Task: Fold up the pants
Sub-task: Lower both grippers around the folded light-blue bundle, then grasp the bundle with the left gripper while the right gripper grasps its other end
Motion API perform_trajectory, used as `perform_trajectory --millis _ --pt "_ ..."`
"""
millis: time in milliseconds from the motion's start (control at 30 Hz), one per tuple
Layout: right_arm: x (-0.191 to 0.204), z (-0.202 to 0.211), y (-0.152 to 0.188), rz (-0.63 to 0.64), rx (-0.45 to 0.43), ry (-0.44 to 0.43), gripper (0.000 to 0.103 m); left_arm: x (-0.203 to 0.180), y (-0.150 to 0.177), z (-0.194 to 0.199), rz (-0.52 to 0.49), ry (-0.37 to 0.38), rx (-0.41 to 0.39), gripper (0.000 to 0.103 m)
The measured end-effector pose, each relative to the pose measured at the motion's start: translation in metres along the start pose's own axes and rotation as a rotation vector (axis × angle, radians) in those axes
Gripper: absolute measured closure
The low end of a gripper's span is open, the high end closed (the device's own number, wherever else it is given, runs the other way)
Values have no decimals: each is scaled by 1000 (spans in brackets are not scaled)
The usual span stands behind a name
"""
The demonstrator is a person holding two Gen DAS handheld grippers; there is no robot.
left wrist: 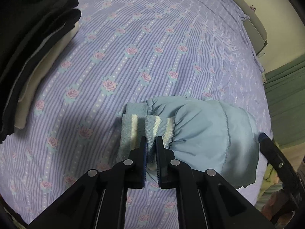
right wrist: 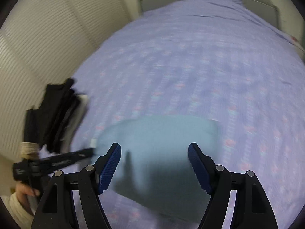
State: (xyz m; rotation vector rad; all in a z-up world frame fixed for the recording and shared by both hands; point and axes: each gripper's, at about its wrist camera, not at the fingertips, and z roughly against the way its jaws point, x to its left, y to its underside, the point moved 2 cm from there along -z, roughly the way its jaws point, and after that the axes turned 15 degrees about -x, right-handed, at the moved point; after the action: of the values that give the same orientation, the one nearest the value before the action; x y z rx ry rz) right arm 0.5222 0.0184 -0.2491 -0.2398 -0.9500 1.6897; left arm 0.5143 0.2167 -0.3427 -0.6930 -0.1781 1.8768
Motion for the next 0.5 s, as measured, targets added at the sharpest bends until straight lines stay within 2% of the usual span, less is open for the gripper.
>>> perform_trajectory --millis 67,133,167,300,367,500 --pt "18 -19 4 41 39 -21 34 1 -1 -1 -14 1 3 92" --pt "32 -41 14 107 94 19 47 3 -2 -1 -18 10 8 90" --pt "34 -48 18 130 112 27 48 4 -3 -1 -22 15 12 88" --pt "31 -65 31 197 164 95 48 16 -3 6 -24 19 -6 49" --pt "25 -67 34 182 172 102 48 26 0 7 18 46 -12 41" --pt "24 -71 41 188 178 125 48 47 16 -3 195 158 35 30"
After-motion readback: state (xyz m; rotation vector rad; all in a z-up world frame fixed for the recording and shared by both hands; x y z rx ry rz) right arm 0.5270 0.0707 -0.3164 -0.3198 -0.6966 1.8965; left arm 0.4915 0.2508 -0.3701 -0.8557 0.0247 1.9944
